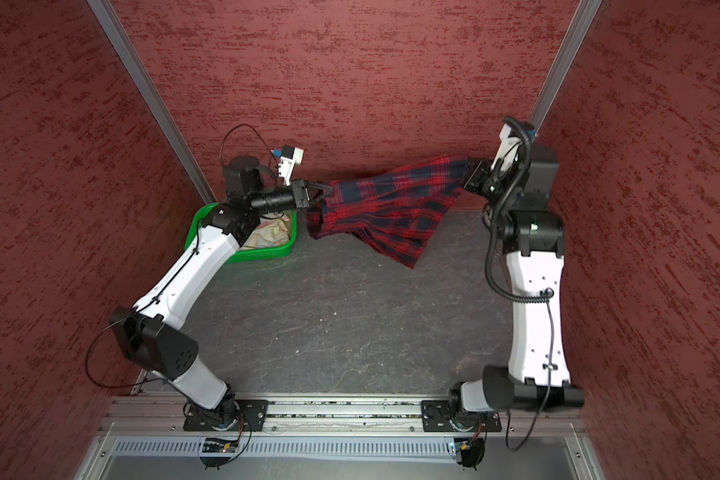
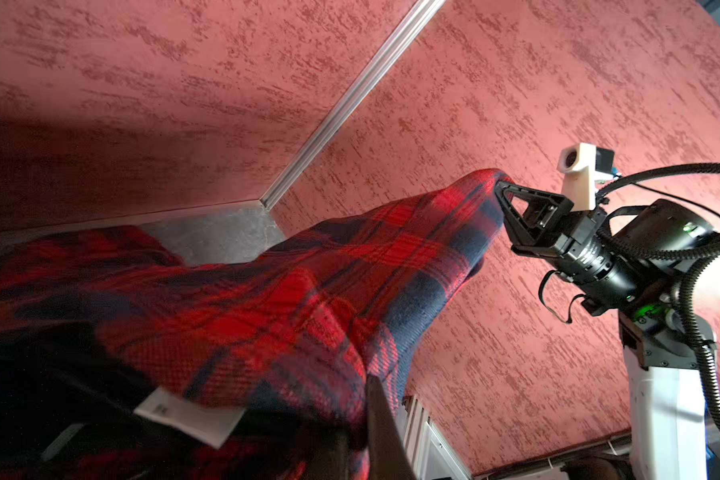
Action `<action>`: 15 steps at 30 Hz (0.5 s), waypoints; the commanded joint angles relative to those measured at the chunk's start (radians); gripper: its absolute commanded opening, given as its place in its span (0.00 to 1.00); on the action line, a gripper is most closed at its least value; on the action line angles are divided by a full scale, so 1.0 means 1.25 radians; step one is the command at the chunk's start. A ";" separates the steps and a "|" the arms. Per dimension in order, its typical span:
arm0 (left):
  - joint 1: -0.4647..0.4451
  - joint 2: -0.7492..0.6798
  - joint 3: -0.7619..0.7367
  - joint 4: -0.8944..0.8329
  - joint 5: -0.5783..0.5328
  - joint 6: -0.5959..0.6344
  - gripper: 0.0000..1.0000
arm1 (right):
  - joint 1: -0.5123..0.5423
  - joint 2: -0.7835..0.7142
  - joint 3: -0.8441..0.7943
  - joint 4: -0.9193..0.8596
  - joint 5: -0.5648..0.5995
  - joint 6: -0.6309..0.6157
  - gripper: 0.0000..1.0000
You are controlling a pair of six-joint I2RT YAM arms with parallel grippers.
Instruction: Fold and stack the skirts
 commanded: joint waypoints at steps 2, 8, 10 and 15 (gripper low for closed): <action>-0.010 -0.110 -0.363 0.149 0.028 0.028 0.00 | -0.007 -0.210 -0.363 0.176 0.025 0.112 0.00; -0.089 -0.125 -0.742 0.277 -0.093 0.036 0.00 | 0.013 -0.346 -0.754 0.096 0.052 0.226 0.09; -0.114 -0.112 -0.792 0.316 -0.118 0.014 0.14 | 0.012 -0.361 -0.794 0.058 0.061 0.250 0.32; -0.144 -0.158 -0.786 0.309 -0.161 -0.011 0.70 | 0.013 -0.357 -0.724 -0.016 0.133 0.226 0.92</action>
